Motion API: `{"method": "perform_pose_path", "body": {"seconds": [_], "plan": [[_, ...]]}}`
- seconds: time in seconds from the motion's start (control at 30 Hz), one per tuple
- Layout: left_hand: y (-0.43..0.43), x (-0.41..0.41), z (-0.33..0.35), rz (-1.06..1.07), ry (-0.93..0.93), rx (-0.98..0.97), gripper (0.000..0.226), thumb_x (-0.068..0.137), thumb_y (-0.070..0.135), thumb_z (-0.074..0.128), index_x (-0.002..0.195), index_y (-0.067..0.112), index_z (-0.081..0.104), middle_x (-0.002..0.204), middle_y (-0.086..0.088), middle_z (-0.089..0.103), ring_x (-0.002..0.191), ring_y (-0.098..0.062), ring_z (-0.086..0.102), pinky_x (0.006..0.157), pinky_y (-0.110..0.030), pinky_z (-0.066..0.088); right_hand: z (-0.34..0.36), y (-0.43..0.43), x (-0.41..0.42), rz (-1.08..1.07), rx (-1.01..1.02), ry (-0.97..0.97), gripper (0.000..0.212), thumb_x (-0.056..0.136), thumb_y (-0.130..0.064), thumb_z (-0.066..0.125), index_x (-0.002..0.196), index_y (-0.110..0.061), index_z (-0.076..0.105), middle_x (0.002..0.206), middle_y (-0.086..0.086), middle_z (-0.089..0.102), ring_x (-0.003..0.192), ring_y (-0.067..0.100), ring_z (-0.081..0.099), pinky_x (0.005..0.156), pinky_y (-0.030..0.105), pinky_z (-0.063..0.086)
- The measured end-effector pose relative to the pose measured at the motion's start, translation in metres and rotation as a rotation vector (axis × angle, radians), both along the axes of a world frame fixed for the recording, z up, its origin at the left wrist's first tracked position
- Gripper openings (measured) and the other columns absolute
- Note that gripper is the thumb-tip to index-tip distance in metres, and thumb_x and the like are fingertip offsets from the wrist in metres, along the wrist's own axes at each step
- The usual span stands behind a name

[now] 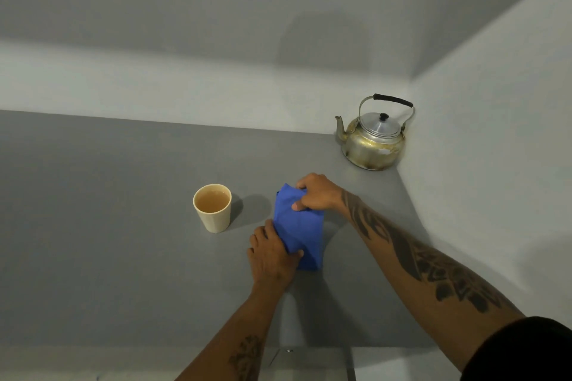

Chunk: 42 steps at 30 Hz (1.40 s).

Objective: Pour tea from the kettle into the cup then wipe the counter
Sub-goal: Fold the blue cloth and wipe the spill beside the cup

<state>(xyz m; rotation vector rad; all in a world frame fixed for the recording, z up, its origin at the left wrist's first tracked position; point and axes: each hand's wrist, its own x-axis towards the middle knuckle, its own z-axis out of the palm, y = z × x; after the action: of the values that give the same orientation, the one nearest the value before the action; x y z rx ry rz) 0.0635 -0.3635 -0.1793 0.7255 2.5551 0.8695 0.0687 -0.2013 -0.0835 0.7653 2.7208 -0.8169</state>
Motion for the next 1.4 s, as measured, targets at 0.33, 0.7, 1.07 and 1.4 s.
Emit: {"method": "perform_pose_path", "body": {"seconds": [0.33,0.7,1.07,1.4], "plan": [[-0.039,-0.037,0.034,0.029,-0.573,0.51,0.038,0.066,0.029,0.083,0.096,0.016,0.064,0.095,-0.003,0.071,0.08,-0.016,0.067,0.067,-0.026,0.055,0.094,-0.043,-0.022,0.231,0.02,0.121,0.022,0.074,-0.019,0.072,0.074,0.0,0.061,0.069,0.008,0.053,0.064,0.018,0.047,0.06,0.031,0.037],[-0.181,-0.099,0.058,0.354,-0.552,0.614,0.032,0.068,0.006,0.081,0.095,-0.004,0.066,0.086,-0.02,0.073,0.069,-0.026,0.067,0.058,-0.031,0.059,0.109,-0.166,-0.122,0.432,-0.018,0.202,0.012,0.074,-0.013,0.072,0.079,-0.004,0.065,0.074,0.007,0.058,0.069,0.018,0.051,0.063,0.031,0.04],[-0.254,-0.152,0.033,0.486,-0.307,0.173,0.054,0.063,0.02,0.084,0.103,0.007,0.051,0.104,-0.018,0.064,0.095,-0.034,0.062,0.074,-0.033,0.045,0.025,-0.234,-0.198,0.283,0.084,0.075,0.022,0.068,-0.006,0.067,0.058,-0.013,0.049,0.076,0.01,0.056,0.074,0.025,0.055,0.054,0.025,0.037],[-0.253,-0.166,0.019,0.438,-0.301,-0.04,0.07,0.062,0.027,0.083,0.114,0.006,0.041,0.117,-0.02,0.057,0.104,-0.039,0.059,0.086,-0.045,0.052,-0.044,-0.235,-0.223,0.169,0.078,0.062,0.013,0.078,-0.009,0.06,0.08,-0.017,0.05,0.108,0.018,0.061,0.1,0.037,0.06,0.069,0.031,0.041]]}}
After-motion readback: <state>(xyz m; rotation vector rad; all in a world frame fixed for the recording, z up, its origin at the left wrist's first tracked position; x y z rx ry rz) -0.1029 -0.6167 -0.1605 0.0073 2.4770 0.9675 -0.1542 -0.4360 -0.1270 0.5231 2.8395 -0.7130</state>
